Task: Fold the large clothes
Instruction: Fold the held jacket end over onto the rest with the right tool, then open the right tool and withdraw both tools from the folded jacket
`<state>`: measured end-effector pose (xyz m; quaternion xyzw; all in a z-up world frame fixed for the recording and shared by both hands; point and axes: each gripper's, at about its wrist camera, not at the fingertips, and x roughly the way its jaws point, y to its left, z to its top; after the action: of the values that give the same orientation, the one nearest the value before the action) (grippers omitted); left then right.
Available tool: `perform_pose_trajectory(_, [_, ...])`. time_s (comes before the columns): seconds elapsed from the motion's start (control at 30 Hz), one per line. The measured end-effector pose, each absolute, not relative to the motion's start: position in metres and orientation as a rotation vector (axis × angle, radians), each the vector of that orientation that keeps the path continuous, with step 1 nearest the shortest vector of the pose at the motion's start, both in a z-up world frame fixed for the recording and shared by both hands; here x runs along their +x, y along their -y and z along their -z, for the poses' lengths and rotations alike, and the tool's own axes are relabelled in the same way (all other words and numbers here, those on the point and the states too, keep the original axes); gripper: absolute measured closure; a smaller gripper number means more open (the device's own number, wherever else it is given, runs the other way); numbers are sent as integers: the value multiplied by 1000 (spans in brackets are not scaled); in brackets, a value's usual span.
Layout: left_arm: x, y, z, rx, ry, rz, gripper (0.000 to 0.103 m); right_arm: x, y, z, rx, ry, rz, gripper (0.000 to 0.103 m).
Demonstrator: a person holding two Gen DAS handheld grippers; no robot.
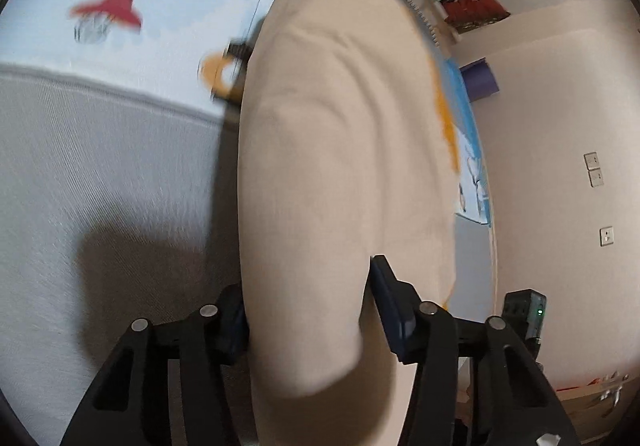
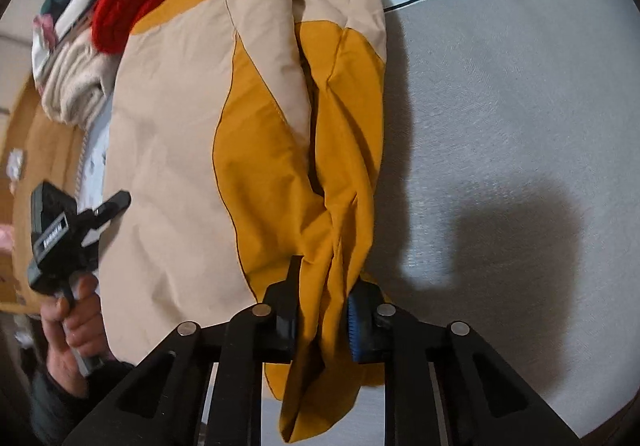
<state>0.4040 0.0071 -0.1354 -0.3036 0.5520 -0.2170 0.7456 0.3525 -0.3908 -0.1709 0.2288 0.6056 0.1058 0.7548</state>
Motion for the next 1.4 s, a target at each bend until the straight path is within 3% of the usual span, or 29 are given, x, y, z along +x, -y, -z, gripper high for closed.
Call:
perform_pose_trajectory(0.13, [407,-33,113,-644,-1172,457,55,357,368,168,481,-1296,-273,86])
perform_pose_trajectory(0.5, [385,-140,128,-728,-1228,240,55,368,285,157,375,-1284,-373,87])
perform_pose_trajectory(0.8, [345,-120,148,-513,-1432,346,49,358,284,141,350,-1259,-315,87])
perform_pose_trajectory(0.97, [328,-114,138,-431,-1391,335,47,351,279,138,268,-1293,-258,79])
perform_pose_trajectory(1.13, [290,-93,96,-51,-1205,194,47,334,286,137,91,-1324,-116,78])
perform_pose_trajectory(1.23, [256,-90,65,36,-1033,87,28,310,293,108,-40,-1217,-4,78])
perform_pose_trajectory(1.3, [235,-95,48,-43,-961,106,18,285,295,76,-56,-1088,23,71])
perform_pose_trajectory(1.37, [210,-92,33,-70,-896,97,12,255,297,50,-43,-981,33,56])
perform_pose_trajectory(1.4, [198,-90,28,-65,-875,87,11,240,295,41,-35,-944,41,35])
